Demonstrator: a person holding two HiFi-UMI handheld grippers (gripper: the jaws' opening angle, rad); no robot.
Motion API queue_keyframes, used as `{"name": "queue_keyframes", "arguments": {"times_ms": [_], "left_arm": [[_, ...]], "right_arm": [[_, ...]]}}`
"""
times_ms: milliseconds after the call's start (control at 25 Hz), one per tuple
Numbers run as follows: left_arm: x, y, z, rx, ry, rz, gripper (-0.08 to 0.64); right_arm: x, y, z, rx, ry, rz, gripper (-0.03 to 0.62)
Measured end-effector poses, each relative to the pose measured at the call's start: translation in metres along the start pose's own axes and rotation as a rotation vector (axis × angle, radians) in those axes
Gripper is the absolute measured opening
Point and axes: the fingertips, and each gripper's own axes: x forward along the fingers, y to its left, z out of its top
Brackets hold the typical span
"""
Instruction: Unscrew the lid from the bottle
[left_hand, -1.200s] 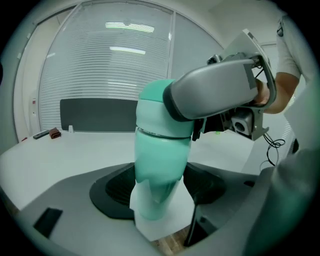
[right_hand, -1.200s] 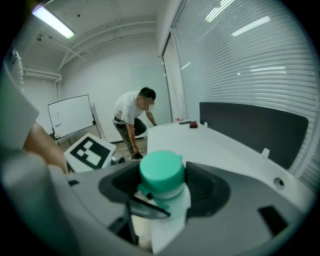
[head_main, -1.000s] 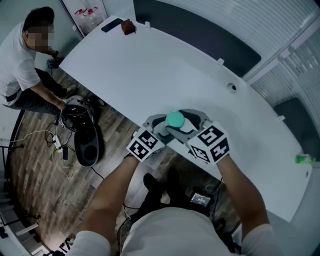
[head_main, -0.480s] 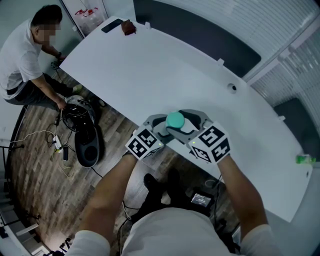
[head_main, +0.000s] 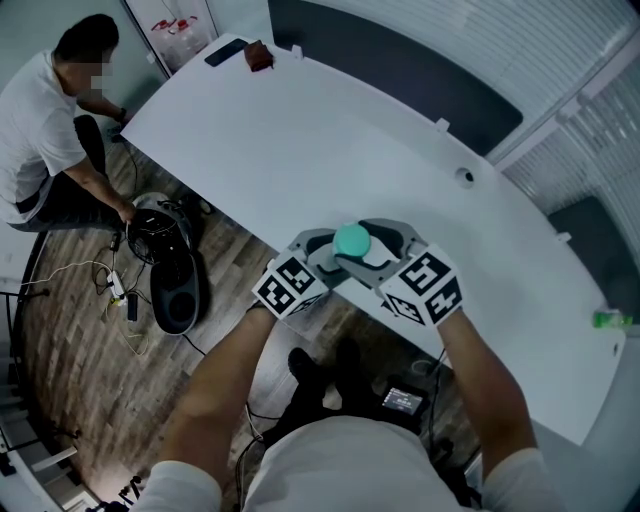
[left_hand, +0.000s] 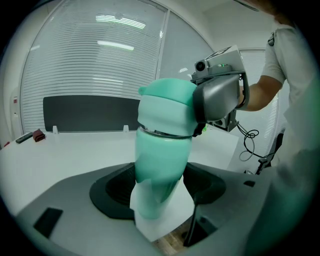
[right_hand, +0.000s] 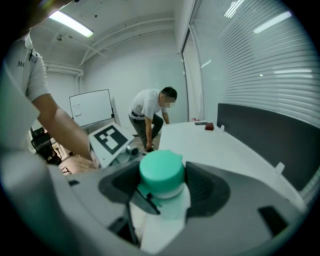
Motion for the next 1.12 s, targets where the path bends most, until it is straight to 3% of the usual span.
{"name": "queue_keyframes", "arguments": {"times_ms": [480,1120], "left_arm": [[-0.001,0.0,-0.001,0.0,0.007,-0.012,0.308],[-0.002,-0.003,-0.001,-0.014,0.024,0.012,0.31]], "right_arm": [[-0.005,0.003,0.004,-0.042,0.001,0.038,0.296],[-0.021,0.0,0.017,0.034,-0.059,-0.015,0.296]]}}
